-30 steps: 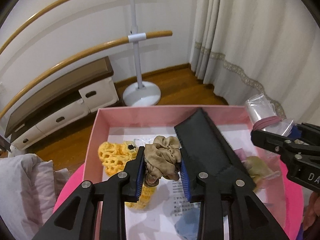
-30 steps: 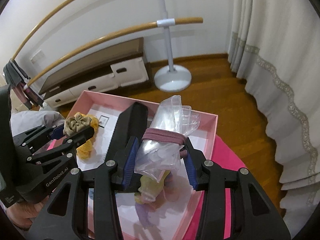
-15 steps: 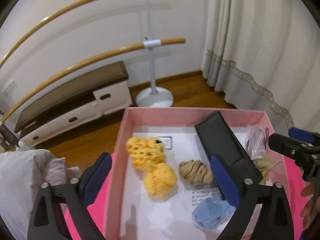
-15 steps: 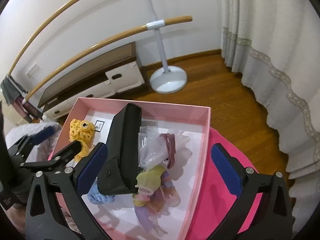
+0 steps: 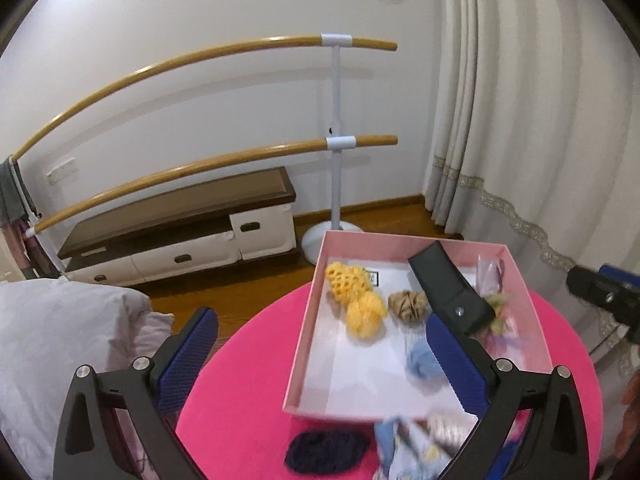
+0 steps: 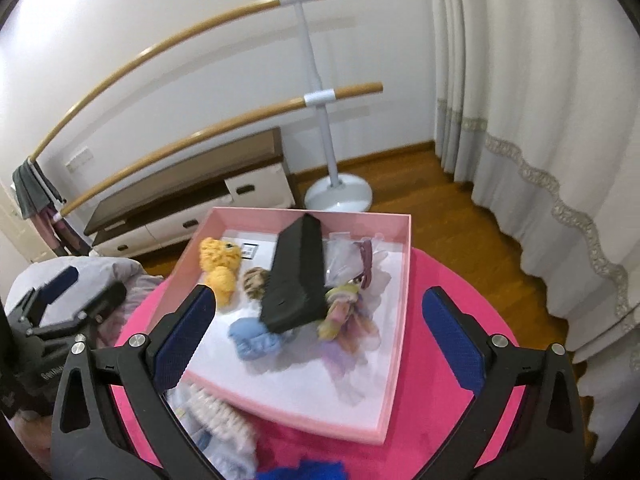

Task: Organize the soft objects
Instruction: 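Withdraw both tools from the box back over the table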

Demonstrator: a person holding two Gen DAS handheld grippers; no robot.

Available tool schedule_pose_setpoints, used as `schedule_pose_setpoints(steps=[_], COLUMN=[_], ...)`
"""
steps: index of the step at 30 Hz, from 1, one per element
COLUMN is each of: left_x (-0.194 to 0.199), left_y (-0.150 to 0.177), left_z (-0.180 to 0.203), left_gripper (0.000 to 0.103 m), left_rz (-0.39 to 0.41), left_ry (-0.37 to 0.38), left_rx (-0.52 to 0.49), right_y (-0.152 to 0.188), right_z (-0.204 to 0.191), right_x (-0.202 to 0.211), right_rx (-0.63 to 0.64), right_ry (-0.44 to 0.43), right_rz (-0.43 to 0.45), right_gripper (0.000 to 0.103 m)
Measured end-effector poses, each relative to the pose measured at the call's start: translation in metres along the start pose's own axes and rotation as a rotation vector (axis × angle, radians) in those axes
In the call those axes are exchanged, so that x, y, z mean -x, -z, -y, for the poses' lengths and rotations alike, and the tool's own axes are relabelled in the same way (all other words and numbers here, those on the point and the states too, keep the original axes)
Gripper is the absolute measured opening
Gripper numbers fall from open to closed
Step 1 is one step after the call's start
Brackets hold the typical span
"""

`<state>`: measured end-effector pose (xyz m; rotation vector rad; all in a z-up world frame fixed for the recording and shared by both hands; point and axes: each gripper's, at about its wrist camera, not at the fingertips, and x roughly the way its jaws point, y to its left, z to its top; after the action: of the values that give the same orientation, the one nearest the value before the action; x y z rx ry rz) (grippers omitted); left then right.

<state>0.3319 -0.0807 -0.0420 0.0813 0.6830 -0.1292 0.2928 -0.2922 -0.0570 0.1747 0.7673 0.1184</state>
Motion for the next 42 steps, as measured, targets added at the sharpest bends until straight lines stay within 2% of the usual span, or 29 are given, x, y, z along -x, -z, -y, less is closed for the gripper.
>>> schedule_pose_setpoints(steps=[11, 20, 30, 42], left_x=[0.110, 0.176, 0.220, 0.237], left_y=[0.061, 0.095, 0.122, 0.134], left_z=[-0.004, -0.005, 0.002, 0.003], left_gripper=[0.103, 0.103, 0.103, 0.103], left_rz=[0.107, 0.180, 0.225, 0.231], left_ry=[0.005, 0.006, -0.012, -0.025], left_rx=[0.048, 0.069, 0.065, 0.064], right_y=[0.051, 0.090, 0.120, 0.130], right_z=[-0.042, -0.057, -0.057, -0.052], right_x=[0.103, 0.150, 0.181, 0.187], right_rx=[0.056, 0.067, 0.057, 0.048], right_ry=[-0.012, -0.010, -0.003, 0.006], right_rz=[0.167, 0.238, 0.287, 0.289], right_gripper=[0.103, 0.103, 0.103, 0.103])
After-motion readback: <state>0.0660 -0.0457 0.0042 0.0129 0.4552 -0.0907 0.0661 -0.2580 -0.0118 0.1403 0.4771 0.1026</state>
